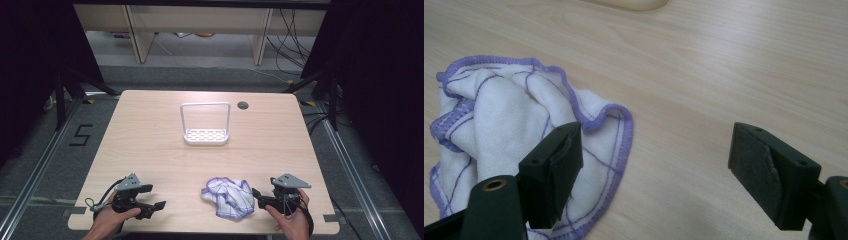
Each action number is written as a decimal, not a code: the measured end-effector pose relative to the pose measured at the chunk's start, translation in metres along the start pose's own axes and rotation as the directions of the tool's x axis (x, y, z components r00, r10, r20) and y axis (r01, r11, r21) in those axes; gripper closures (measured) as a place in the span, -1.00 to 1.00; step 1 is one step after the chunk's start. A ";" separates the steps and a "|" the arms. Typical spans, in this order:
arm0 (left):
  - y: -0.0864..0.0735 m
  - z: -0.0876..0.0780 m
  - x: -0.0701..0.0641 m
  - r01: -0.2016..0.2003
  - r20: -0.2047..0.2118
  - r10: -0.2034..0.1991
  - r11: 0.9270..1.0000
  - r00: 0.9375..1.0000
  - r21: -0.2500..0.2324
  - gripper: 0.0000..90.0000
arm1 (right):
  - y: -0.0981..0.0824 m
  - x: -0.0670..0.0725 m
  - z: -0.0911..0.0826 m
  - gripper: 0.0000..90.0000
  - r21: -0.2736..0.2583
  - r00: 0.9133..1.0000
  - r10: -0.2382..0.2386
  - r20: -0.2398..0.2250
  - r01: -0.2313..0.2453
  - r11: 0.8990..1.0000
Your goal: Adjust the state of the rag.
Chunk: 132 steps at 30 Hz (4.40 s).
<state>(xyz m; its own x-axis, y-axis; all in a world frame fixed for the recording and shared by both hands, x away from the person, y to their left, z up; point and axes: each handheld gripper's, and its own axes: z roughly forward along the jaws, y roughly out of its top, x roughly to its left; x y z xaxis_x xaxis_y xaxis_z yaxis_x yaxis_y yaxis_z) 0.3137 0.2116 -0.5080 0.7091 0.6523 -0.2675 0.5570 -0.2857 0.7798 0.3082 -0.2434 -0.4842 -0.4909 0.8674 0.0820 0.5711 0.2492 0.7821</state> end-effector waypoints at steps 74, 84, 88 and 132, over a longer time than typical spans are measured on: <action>0.106 0.096 -0.053 -0.091 0.228 0.084 0.996 0.970 0.022 0.90 | 0.003 0.003 -0.001 -0.44 -0.016 0.999 -0.037 -0.020 0.037 0.999; 0.131 0.060 -0.027 -0.210 0.216 0.193 0.976 0.957 0.055 0.90 | 0.004 0.005 0.000 -0.41 -0.026 0.999 -0.042 -0.028 0.041 0.999; 0.110 0.067 0.012 -0.134 0.158 0.116 0.985 0.981 0.109 0.90 | 0.005 0.008 0.001 -0.41 -0.029 0.998 -0.052 -0.033 0.051 0.998; 0.093 0.104 -0.063 -0.353 0.058 0.348 0.924 0.936 0.146 0.13 | 0.010 0.020 0.014 -0.37 0.013 0.987 -0.102 -0.122 0.104 0.994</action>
<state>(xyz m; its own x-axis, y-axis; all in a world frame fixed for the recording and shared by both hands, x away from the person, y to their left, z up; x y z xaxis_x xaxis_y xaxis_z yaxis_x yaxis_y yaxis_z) 0.3663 0.0707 -0.4774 0.8826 0.4699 -0.0119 0.3278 -0.5971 0.7322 0.3133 -0.2173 -0.4830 -0.6228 0.7786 0.0765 0.5252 0.3436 0.7785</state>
